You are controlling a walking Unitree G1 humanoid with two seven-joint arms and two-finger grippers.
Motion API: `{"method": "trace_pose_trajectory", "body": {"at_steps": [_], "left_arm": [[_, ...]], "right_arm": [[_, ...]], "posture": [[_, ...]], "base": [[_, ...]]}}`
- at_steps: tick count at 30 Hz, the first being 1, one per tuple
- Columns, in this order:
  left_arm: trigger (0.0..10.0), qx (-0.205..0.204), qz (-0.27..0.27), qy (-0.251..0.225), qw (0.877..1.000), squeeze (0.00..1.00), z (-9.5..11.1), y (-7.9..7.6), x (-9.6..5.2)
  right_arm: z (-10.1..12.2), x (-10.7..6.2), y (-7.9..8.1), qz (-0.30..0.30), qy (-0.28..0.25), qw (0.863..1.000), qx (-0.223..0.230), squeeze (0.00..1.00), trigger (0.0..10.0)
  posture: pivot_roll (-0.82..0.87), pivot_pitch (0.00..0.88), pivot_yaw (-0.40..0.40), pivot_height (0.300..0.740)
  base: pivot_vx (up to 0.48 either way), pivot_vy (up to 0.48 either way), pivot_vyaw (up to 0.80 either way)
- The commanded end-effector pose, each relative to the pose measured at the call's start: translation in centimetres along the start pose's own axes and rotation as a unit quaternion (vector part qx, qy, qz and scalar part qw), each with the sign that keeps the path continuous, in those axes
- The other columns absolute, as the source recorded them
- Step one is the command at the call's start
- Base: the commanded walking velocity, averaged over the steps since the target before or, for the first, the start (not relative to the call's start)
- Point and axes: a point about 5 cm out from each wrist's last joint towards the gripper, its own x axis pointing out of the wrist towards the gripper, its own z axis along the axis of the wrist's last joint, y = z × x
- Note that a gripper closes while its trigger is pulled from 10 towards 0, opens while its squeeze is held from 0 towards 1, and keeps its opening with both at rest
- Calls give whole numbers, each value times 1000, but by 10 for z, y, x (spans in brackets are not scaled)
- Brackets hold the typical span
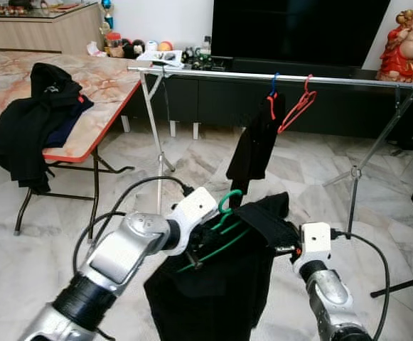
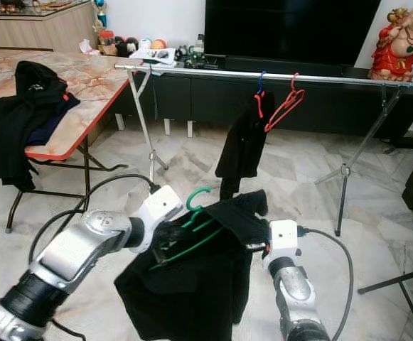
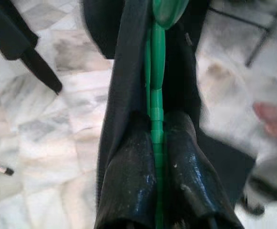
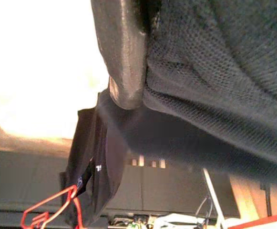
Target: Hang hanger
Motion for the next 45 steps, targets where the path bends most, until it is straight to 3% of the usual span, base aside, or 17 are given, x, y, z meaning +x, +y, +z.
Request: {"method": "trace_pose_trajectory", "body": {"at_steps": [1, 5, 9, 14, 17, 20, 26, 29, 31, 33, 34, 35, 37, 38, 41, 45], "left_arm": [[10000, 60, -41, 6, 997, 0, -3, -4, -14], [10000, 106, -83, 39, 990, 0, -17, -3, -35], [10000, 141, -147, 31, 979, 0, -23, -8, -57], [10000, 192, -179, 55, 963, 0, -34, -11, -69], [10000, 234, -178, 122, 948, 0, -50, -7, -75], [10000, 259, -172, 127, 942, 0, -53, -6, -78], [10000, 350, -86, 162, 919, 0, -58, 15, -76], [10000, 339, -9, 154, 928, 0, -59, 30, -73], [10000, 344, 9, 135, 929, 0, -57, 33, -72], [10000, 305, 12, 78, 949, 0, -51, 30, -72], [10000, 257, -7, 26, 966, 0, -47, 23, -77], [10000, 243, -17, 14, 970, 0, -46, 20, -79], [10000, 232, -96, 10, 968, 0, -51, 6, -92], [10000, 227, -109, 8, 968, 0, -52, 4, -95], [10000, 205, -119, -31, 971, 0, -47, 3, -102], [10000, 148, -94, -131, 976, 0, -28, 14, -112]], "right_arm": [[10, 1, -17, -33, -11, 999, -2, 0, 0], [12, 0, -27, -41, -5, 999, -11, 0, 0], [11, -1, -32, -35, 11, 999, -24, 0, 0], [9, -2, -34, -28, 24, 999, -33, 0, 0], [8, -2, -33, -15, 31, 999, -35, 0, 0], [7, -1, -32, -2, 38, 999, -36, 0, 0], [-1, -3, -24, 59, 66, 995, -45, 0, 0], [-9, -6, -16, 105, 92, 988, -60, 0, 0], [-17, -10, -12, 127, 110, 983, -73, 0, 0], [-22, -13, -12, 128, 121, 980, -87, 0, 0], [-22, -13, -15, 113, 122, 982, -85, 0, 0], [-22, -14, -16, 108, 121, 983, -83, 0, 0], [-19, -13, -20, 98, 116, 985, -84, 0, 0], [-18, -12, -21, 97, 114, 985, -85, 0, 0], [-15, -12, -23, 98, 110, 986, -84, 0, 0], [-11, -10, -26, 96, 102, 987, -75, 0, 0]], "posture": [[174, 0, -18, 740], [175, 0, -19, 740], [177, 0, -23, 740], [176, 0, -29, 740], [176, 2, -30, 740], [174, 3, -31, 740], [178, 7, -32, 740], [173, 12, -30, 740], [178, 14, -38, 740], [180, 13, -39, 740], [175, 14, -38, 740], [175, 13, -38, 740], [176, 14, -39, 740], [176, 14, -39, 740], [178, 9, -36, 740], [178, 4, -37, 740]], "base": [[0, 0, 0], [0, 0, 0], [0, 0, 0], [0, 0, 0], [0, 0, 0], [0, 0, 0], [0, 0, 0], [0, 0, 0], [0, 0, 0], [0, 0, 0], [0, 0, 0], [0, 0, 0], [0, 0, 0], [0, 0, 0], [0, 0, 0], [0, 0, 0]]}}
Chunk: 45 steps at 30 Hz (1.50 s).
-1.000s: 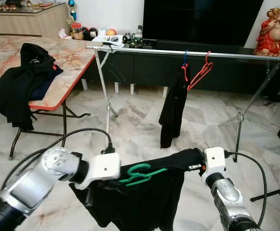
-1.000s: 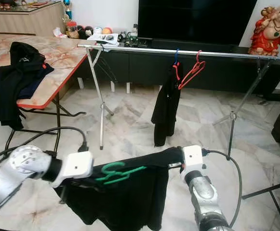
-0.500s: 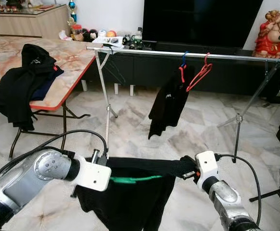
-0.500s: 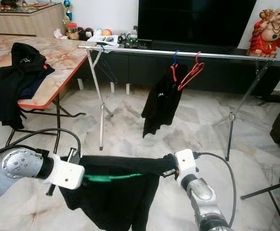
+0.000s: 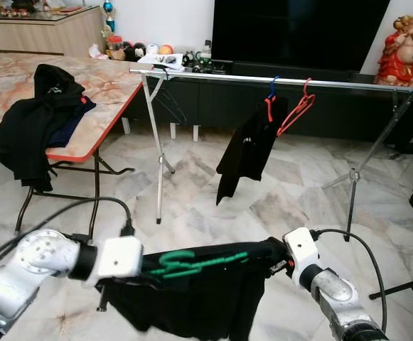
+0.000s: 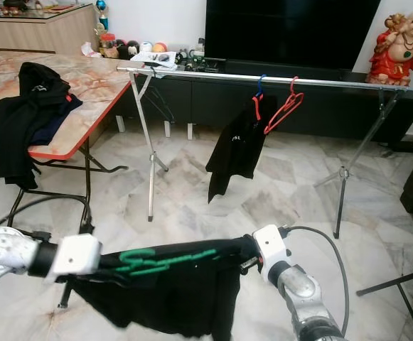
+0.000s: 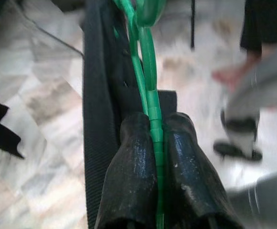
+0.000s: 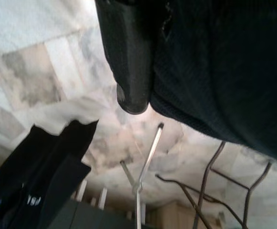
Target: Hang hanger
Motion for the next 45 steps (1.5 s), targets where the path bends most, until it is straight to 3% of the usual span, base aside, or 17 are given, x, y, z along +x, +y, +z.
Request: {"method": "trace_pose_trajectory", "body": {"at_steps": [1, 4, 9, 11, 12, 13, 16, 17, 20, 24, 29, 30, 31, 32, 36, 40, 45], "left_arm": [[10000, 6, 41, -46, 998, 0, 17, 15, -20], [10000, -10, 105, -120, 987, 0, 22, 26, -21], [10000, -24, 84, -143, 986, 0, 23, 18, -17], [10000, -24, 36, -87, 995, 0, 15, 6, -15], [10000, -13, 2, 21, 1000, 0, -2, -2, -18], [10000, -13, 2, 21, 1000, 0, -2, -2, -18], [10000, 45, -42, 213, 975, 0, -36, -7, -30], [10000, 52, -43, 218, 974, 0, -38, -8, -32], [10000, 33, -25, 144, 989, 0, -24, -6, -30], [10000, 26, -37, 139, 989, 0, -17, -9, -34], [10000, 48, -71, 205, 975, 0, -24, -14, -44], [10000, 54, -83, 266, 959, 0, -34, -15, -50], [10000, 54, -83, 266, 959, 0, -34, -15, -50], [10000, 59, -73, 315, 944, 0, -43, -12, -53], [10000, 91, -44, 351, 931, 0, -51, -6, -47], [10000, 126, -43, 296, 946, 0, -47, -8, -33], [10000, 129, -51, 280, 950, 0, -39, -9, -39]], "right_arm": [[-9, -18, -31, -62, 21, 998, 21, 0, 0], [-9, -17, -28, -56, 21, 998, 24, 0, 0], [-11, -16, -24, -53, 20, 998, 30, 0, 0], [-11, -17, -26, -59, 17, 998, 30, 0, 0], [-6, -19, -35, -82, 10, 996, 26, 0, 0], [-6, -19, -35, -82, 10, 996, 26, 0, 0], [3, -21, -46, -100, 2, 995, 17, 0, 0], [4, -21, -48, -100, 1, 995, 16, 0, 0], [9, -22, -54, -104, 0, 995, 6, 0, 0], [12, -26, -62, -115, 3, 993, -2, 0, 0], [16, -30, -71, -128, 5, 992, -2, 0, 0], [17, -30, -73, -129, 5, 992, -3, 0, 0], [17, -30, -73, -129, 5, 992, -3, 0, 0], [18, -29, -73, -129, 3, 992, -1, 0, 0], [19, -25, -67, -115, -1, 993, 5, 0, 0], [16, -21, -58, -92, 5, 996, 1, 0, 0], [11, -21, -54, -72, 20, 997, -4, 0, 0]], "posture": [[178, 4, -37, 740], [178, 0, -38, 740], [174, 0, -37, 740], [176, 0, -37, 740], [176, 0, -37, 740], [176, 0, -37, 740], [175, 0, -32, 740], [174, 0, -32, 740], [171, 0, -32, 740], [173, 2, -35, 740], [174, 4, -33, 740], [174, 4, -33, 740], [174, 4, -33, 740], [181, 2, -31, 740], [183, 5, -30, 740], [181, 11, -29, 740], [188, 20, -32, 740]], "base": [[0, 0, 0], [0, 0, 0], [0, 0, 0], [0, 0, 0], [0, 0, 0], [0, 0, 0], [0, 0, 0], [0, 0, 0], [0, 0, 0], [0, 0, 0], [0, 0, 0], [0, 0, 0], [0, 0, 0], [0, 0, 0], [0, 0, 0], [0, 0, 0], [0, 0, 0]]}}
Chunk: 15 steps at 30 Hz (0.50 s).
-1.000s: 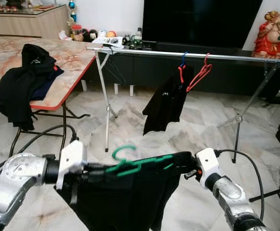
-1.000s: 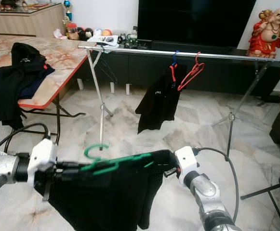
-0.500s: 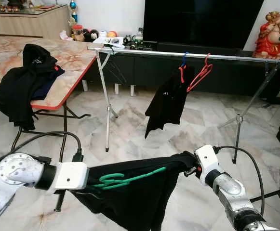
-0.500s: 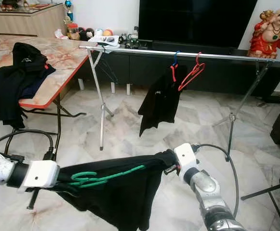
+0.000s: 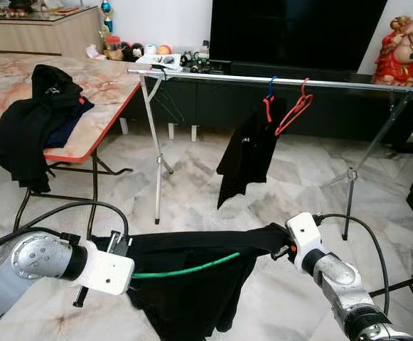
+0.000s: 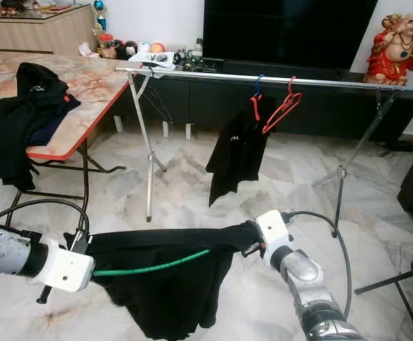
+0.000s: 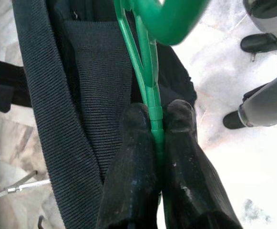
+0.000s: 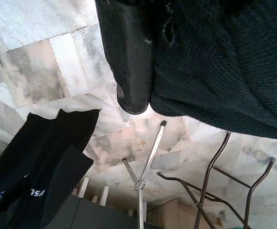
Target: Hang hanger
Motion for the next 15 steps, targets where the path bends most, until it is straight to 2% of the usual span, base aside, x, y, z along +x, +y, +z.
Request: {"method": "trace_pose_trajectory", "body": {"at_steps": [1, 3, 5, 8, 11, 13, 15], "left_arm": [[10000, -71, -35, 53, 995, 0, -20, -11, -28], [10000, -94, -43, 20, 994, 0, -13, -13, -31], [10000, -114, -37, 8, 993, 0, -11, -12, -34], [10000, -113, 15, -31, 993, 0, -9, -3, -36], [10000, -104, 28, -39, 993, 0, -11, -2, -40], [10000, -94, 3, -10, 996, 0, -15, -6, -50], [10000, -110, 18, -4, 994, 0, -17, -1, -58]], "right_arm": [[-9, -26, -40, -71, 33, 997, -17, 0, 0], [-12, -27, -39, -69, 40, 997, -23, 0, 0], [-15, -27, -38, -73, 46, 996, -21, 0, 0], [-20, -27, -34, -78, 57, 995, -24, 0, 0], [-24, -27, -31, -78, 63, 995, -25, 0, 0], [-27, -28, -30, -78, 68, 994, -26, 0, 0], [-28, -30, -32, -83, 71, 994, -32, 0, 0]], "posture": [[190, 25, -35, 740], [192, 26, -36, 740], [196, 27, -38, 740], [196, 27, -38, 740], [195, 29, -45, 740], [198, 29, -43, 740], [197, 30, -43, 740]], "base": [[0, 0, 0], [0, 0, 0], [0, 0, 0], [0, 0, 0], [0, 0, 0], [0, 0, 0], [0, 0, 0]]}}
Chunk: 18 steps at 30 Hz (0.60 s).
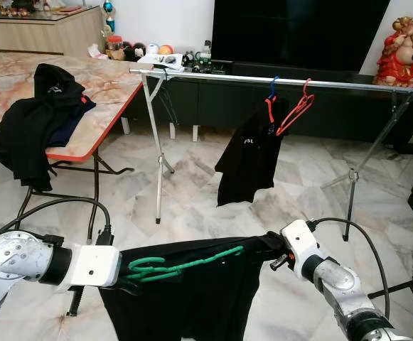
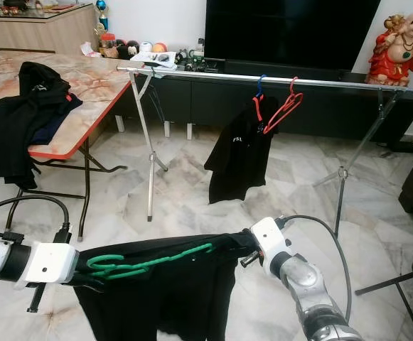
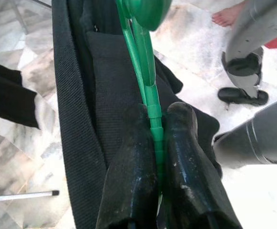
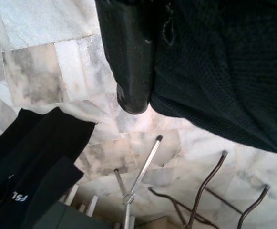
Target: Hang hanger
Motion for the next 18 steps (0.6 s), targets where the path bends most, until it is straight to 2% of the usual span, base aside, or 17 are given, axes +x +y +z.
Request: {"method": "trace_pose_trajectory", "body": {"at_steps": [1, 4, 6, 8, 9, 10, 13, 14, 18], "left_arm": [[10000, -30, 53, 57, 996, 0, -10, 14, -42], [10000, -36, 124, 14, 992, 0, -5, 28, -48], [10000, -54, 198, -53, 977, 0, -1, 41, -51], [10000, -68, 238, -102, 964, 0, 2, 48, -49], [10000, -68, 238, -102, 964, 0, 2, 48, -49], [10000, -83, 242, -138, 957, 0, 6, 48, -43], [10000, -90, 239, -153, 955, 0, 9, 46, -36], [10000, -95, 218, -141, 961, 0, 7, 43, -27], [10000, -98, 220, -133, 961, 0, 5, 45, -17]], "right_arm": [[-22, -28, -37, -107, 46, 993, 15, 0, 0], [-22, -30, -40, -118, 40, 992, 21, 0, 0], [-21, -31, -42, -132, 29, 990, 37, 0, 0], [-17, -29, -41, -140, 6, 988, 64, 0, 0], [-17, -29, -41, -140, 6, 988, 64, 0, 0], [-14, -25, -37, -140, -14, 986, 89, 0, 0], [-10, -21, -34, -139, -35, 983, 111, 0, 0], [-3, -17, -32, -143, -61, 979, 130, 0, 0], [4, -12, -28, -139, -80, 978, 135, 0, 0]], "posture": [[197, 30, -44, 740], [198, 29, -46, 740], [198, 29, -48, 740], [191, 28, -42, 740], [191, 28, -42, 740], [191, 26, -37, 740], [189, 24, -31, 740], [189, 23, -29, 740], [191, 21, -25, 740]], "base": [[0, 0, 0], [0, 0, 0], [0, 0, 0], [0, 0, 0], [0, 0, 0], [0, 0, 0], [0, 0, 0], [0, 0, 0], [0, 0, 0]]}}
